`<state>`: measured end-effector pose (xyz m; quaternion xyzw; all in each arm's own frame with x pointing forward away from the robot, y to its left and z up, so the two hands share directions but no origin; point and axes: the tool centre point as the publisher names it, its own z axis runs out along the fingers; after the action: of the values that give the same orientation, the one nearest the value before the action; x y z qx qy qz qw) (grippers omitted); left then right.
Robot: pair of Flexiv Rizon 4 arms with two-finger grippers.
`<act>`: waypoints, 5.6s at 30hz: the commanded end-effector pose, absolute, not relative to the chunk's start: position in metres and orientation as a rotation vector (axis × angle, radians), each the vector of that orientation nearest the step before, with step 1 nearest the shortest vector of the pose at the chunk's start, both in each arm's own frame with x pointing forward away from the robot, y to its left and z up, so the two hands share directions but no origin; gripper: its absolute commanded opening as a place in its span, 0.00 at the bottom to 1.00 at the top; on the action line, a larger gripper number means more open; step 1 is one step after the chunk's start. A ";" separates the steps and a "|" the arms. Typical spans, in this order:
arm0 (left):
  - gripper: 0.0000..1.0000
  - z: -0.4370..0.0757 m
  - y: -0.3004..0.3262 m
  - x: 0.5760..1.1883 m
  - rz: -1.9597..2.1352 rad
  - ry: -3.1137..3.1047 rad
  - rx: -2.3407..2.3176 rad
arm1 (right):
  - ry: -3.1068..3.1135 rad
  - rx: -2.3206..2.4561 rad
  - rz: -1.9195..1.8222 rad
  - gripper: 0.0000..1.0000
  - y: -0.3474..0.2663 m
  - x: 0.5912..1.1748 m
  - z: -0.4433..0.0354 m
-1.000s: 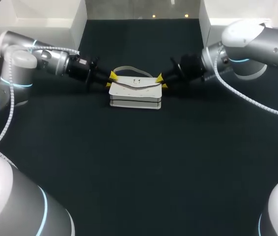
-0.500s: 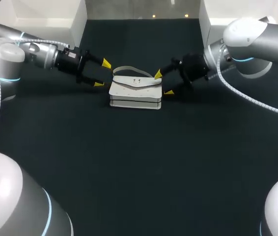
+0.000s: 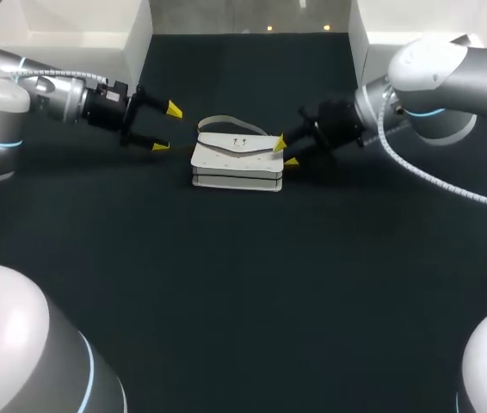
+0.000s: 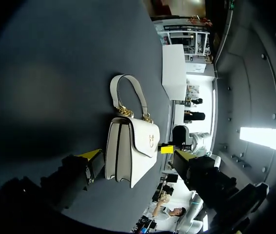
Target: Pick up the bag, open it, inspect its contents, close it, and place it on the opposite side
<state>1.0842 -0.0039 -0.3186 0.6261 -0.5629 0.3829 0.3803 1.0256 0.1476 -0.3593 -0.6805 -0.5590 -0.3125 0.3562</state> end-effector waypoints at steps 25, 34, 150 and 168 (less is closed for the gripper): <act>1.00 -0.313 0.012 1.080 1.016 -1.439 1.655 | -1.343 -1.835 -0.807 0.00 0.151 1.030 -0.370; 1.00 -0.305 0.026 1.081 0.950 -1.528 1.678 | -1.378 -1.814 -0.795 0.00 0.137 1.034 -0.365; 1.00 -0.234 0.150 1.094 0.173 -2.217 2.094 | -1.599 -2.283 -0.679 0.00 -0.318 1.199 -0.358; 1.00 -0.234 0.150 1.095 0.172 -2.216 2.096 | -1.601 -2.279 -0.667 0.00 -0.326 1.204 -0.361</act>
<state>1.0942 0.1503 -0.2339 0.6852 -0.7248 0.0571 0.0436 1.1946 -0.3202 -0.3595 -0.7922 -0.5461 -0.2499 0.1083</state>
